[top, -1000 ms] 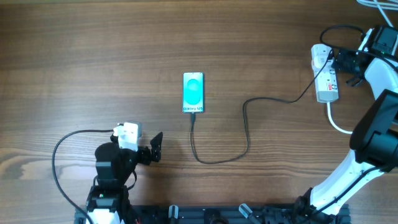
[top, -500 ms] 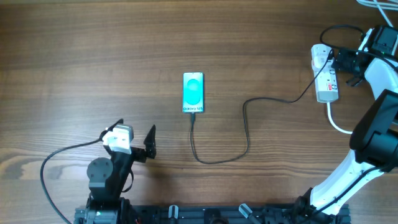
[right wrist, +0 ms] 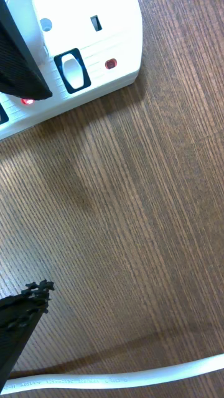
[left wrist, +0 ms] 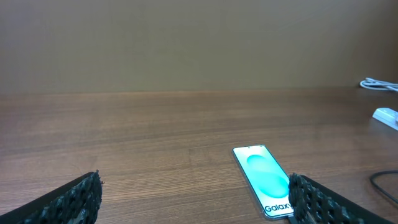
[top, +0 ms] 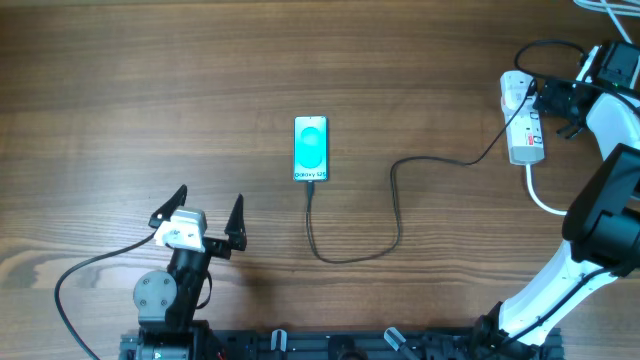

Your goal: Plug charger to phone and switch on socket

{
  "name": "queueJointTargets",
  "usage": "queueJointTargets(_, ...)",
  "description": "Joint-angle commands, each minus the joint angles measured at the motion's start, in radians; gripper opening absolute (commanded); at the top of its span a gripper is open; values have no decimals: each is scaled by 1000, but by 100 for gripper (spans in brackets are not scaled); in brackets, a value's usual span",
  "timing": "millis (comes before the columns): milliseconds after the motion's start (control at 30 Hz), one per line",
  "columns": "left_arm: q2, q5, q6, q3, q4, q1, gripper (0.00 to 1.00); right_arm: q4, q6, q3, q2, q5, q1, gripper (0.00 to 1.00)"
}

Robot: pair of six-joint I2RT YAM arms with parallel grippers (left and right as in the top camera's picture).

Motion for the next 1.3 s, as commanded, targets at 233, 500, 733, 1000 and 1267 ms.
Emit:
queueJointTargets(233,-11,-16,-2,-2,-10,3,100,2,-5,-4,19,6,3,100)
queueJointTargets(500,-11,-16,-2,-2,-9,3,100,2,-5,-4,19,6,3,100)
queueJointTargets(733,-11,-16,-2,-2,-10,3,100,2,-5,-4,22,6,3,100)
queueJointTargets(1000,-11,-16,-2,-2,-10,3,100,2,-5,-4,0,6,2,100)
queueJointTargets(1267,-11,-16,-2,-2,-10,3,100,2,-5,-4,-125,6,-3,100)
